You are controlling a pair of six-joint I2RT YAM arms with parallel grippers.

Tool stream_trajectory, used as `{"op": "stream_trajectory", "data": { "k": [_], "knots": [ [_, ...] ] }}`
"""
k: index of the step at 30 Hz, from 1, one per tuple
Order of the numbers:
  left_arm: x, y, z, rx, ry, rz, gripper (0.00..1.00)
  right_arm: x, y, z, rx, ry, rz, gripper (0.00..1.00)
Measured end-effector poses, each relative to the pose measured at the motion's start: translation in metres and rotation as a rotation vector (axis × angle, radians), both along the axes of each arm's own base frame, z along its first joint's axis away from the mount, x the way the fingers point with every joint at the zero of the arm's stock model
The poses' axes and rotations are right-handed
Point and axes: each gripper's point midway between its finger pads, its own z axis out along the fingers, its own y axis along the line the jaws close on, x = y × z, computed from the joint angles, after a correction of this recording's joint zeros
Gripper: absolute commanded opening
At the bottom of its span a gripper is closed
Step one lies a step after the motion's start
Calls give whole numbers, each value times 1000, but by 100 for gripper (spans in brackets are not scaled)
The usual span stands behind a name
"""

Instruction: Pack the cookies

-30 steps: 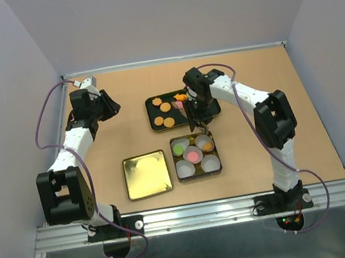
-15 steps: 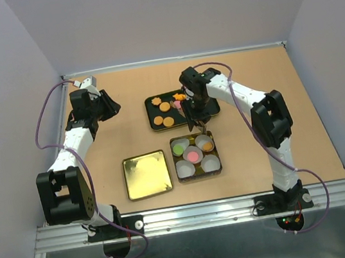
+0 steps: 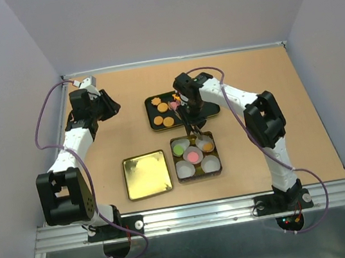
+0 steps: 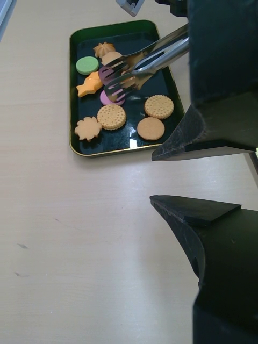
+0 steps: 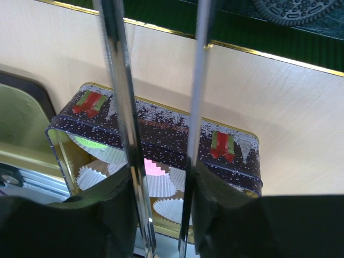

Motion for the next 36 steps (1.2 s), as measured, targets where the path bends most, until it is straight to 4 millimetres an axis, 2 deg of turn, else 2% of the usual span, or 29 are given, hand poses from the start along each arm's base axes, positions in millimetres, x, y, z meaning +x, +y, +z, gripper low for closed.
{"op": "stream_trajectory", "data": {
  "k": [4, 10, 12, 14, 17, 36],
  "knots": [
    [0, 0, 3, 0, -6, 0, 43, 1, -1, 0, -8, -7, 2, 34],
    [-1, -1, 3, -3, -8, -3, 42, 2, -3, -1, -17, -14, 0, 33],
    [-1, -1, 3, -5, -7, -4, 42, 3, -3, -1, -18, -15, 0, 37],
    [-1, -1, 3, -5, -7, -4, 43, 3, -3, -1, -18, -15, 0, 51],
    [-1, -1, 3, -5, -8, -4, 42, 1, -3, 0, -15, -9, 3, 56],
    [-1, -1, 4, -6, -8, -4, 42, 3, -8, 13, -20, -50, -4, 56]
  ]
}}
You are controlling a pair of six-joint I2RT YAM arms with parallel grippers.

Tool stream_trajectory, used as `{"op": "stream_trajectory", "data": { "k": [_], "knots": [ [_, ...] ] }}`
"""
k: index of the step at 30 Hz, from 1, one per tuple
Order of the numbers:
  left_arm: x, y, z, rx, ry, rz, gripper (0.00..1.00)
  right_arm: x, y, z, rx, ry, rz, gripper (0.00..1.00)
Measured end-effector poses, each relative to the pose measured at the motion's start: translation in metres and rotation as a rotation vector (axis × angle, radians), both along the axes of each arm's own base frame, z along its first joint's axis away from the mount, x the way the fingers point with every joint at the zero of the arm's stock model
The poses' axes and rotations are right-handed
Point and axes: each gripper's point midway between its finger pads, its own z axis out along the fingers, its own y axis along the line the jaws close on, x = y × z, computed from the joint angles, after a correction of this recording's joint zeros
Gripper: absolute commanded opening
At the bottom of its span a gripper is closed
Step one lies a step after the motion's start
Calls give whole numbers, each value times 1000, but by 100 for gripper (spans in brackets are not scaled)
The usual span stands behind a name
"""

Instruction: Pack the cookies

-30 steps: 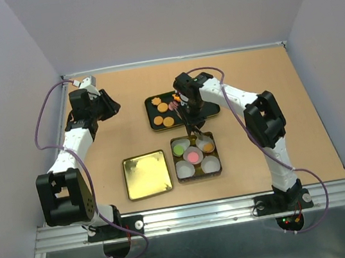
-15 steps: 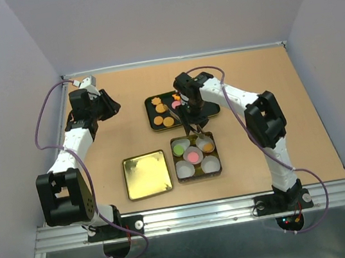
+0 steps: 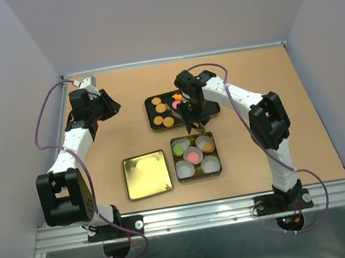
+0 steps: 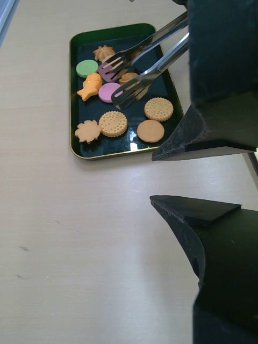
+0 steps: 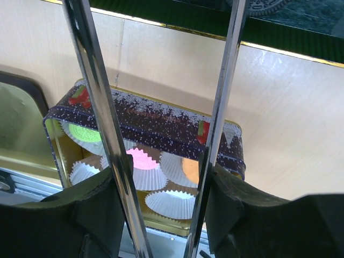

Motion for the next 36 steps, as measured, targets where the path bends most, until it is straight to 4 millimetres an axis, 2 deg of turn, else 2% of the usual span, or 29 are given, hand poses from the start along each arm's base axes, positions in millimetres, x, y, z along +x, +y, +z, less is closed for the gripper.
{"op": "stream_trajectory", "data": {
  "k": [6, 16, 20, 30, 36],
  "knots": [
    [0, 0, 1, 0, -2, 0, 42, 0, -5, 9, -10, -28, -13, 56],
    [-1, 0, 6, -1, -14, 0, 42, -8, -10, 3, -31, 7, -13, 56],
    [-1, -1, 6, -2, -14, -2, 43, -2, -4, -3, -29, 17, -11, 55],
    [-1, -1, 6, -5, -14, -7, 42, 5, 5, -15, -25, 42, -11, 50],
    [-2, -2, 6, -9, -13, -8, 42, 5, 4, -15, -30, 43, -11, 42]
  ]
}}
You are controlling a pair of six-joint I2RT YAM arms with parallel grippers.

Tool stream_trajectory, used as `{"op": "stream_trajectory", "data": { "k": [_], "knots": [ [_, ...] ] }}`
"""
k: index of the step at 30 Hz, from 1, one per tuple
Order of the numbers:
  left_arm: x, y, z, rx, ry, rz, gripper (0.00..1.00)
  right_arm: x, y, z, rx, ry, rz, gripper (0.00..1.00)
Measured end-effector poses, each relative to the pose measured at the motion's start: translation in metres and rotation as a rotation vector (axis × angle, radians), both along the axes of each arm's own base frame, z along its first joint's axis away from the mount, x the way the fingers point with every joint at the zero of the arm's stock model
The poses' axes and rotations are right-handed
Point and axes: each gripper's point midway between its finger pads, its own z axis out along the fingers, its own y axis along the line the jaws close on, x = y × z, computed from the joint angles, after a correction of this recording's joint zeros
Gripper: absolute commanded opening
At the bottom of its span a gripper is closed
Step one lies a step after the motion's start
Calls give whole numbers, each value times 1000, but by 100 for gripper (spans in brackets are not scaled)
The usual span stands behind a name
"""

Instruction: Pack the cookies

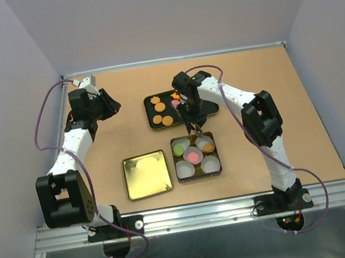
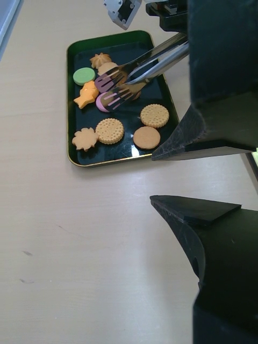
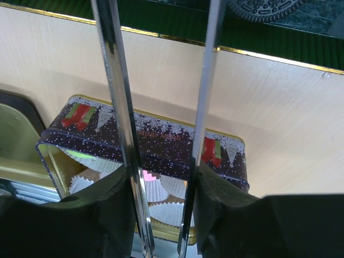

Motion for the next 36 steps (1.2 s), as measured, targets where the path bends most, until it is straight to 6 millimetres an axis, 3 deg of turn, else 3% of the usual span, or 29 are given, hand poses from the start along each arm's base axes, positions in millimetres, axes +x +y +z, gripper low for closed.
{"op": "stream_trajectory", "data": {
  "k": [14, 18, 28, 36],
  "knots": [
    [0, 0, 0, 0, 0, 1, 42, 2, -3, 1, -15, -17, -3, 38],
    [0, 0, 0, 0, 0, 1, 43, 7, -3, 10, -12, -44, -6, 38],
    [1, 4, -1, 11, 0, 18, 43, 5, -6, 68, 61, -160, -15, 36],
    [3, 8, -2, 28, -1, 39, 42, -30, -23, 112, 132, -203, -21, 35]
  ]
}}
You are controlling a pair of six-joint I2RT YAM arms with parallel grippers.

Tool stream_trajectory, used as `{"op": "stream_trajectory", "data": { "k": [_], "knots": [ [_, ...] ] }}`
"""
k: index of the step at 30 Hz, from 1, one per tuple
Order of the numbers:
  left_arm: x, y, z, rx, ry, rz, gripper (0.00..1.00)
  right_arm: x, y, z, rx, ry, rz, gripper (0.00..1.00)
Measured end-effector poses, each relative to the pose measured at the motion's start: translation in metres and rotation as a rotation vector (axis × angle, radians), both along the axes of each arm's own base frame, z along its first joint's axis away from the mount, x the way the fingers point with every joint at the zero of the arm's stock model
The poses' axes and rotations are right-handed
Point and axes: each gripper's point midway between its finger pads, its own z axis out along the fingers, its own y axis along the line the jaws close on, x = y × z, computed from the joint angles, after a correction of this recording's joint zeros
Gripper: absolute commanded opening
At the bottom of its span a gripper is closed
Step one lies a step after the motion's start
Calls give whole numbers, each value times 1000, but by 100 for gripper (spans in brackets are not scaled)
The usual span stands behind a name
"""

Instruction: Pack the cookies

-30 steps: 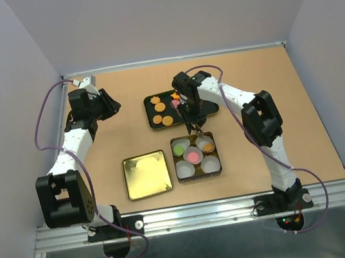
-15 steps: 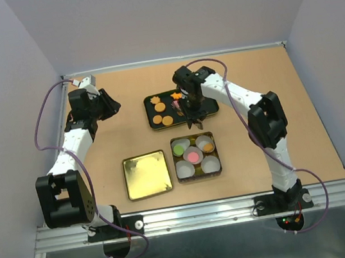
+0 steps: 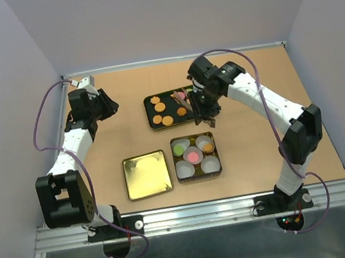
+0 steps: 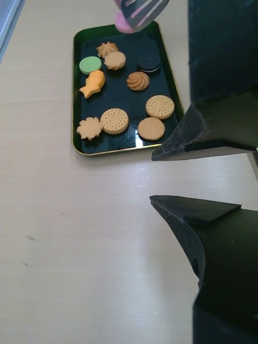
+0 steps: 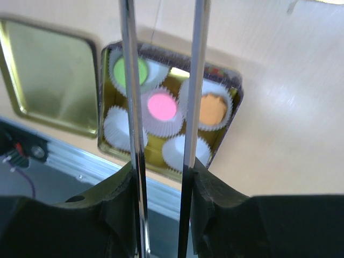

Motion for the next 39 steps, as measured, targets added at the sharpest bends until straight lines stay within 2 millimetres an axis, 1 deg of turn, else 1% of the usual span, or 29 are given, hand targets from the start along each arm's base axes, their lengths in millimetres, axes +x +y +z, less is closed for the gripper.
{"op": "stream_trajectory", "data": {
  "k": [1, 2, 4, 6, 8, 10, 11, 14, 15, 16, 20, 23, 27, 34, 39],
  "knots": [
    [0, 1, 0, 2, 0, 3, 42, -5, 0, 0, 11, 11, 6, 35],
    [0, 1, 0, 5, 0, 6, 42, -12, -2, 5, 30, 7, 9, 35],
    [1, 2, 0, 8, -1, 8, 42, -35, -6, 10, 71, 30, 31, 35],
    [1, 2, 0, 9, -1, 10, 42, -56, -8, 8, 90, 55, 57, 35],
    [1, 3, -1, 12, -1, 14, 42, -83, -9, 6, 99, 92, 100, 34],
    [1, 4, -1, 15, -1, 20, 42, -106, -4, 3, 113, 117, 145, 34],
    [1, 5, -1, 17, -1, 22, 42, -122, -2, 3, 121, 133, 175, 34],
    [2, 6, -1, 24, -1, 27, 42, -157, 0, 2, 148, 171, 232, 34],
    [2, 7, -1, 27, -2, 27, 42, -165, -1, 2, 152, 182, 242, 34],
    [2, 7, -1, 27, -2, 29, 42, -177, -2, 3, 161, 192, 261, 34],
    [2, 8, -2, 32, -2, 36, 42, -210, -4, 4, 183, 224, 313, 34],
    [2, 9, -2, 34, -2, 40, 42, -227, -5, 2, 185, 248, 336, 34],
    [3, 10, -2, 36, -2, 43, 42, -240, -9, -8, 159, 282, 339, 34],
    [3, 10, -2, 40, -3, 44, 42, -244, -22, -27, 102, 299, 294, 34],
    [3, 10, -2, 42, -3, 44, 42, -243, -25, -37, 101, 284, 285, 32]
  ]
}}
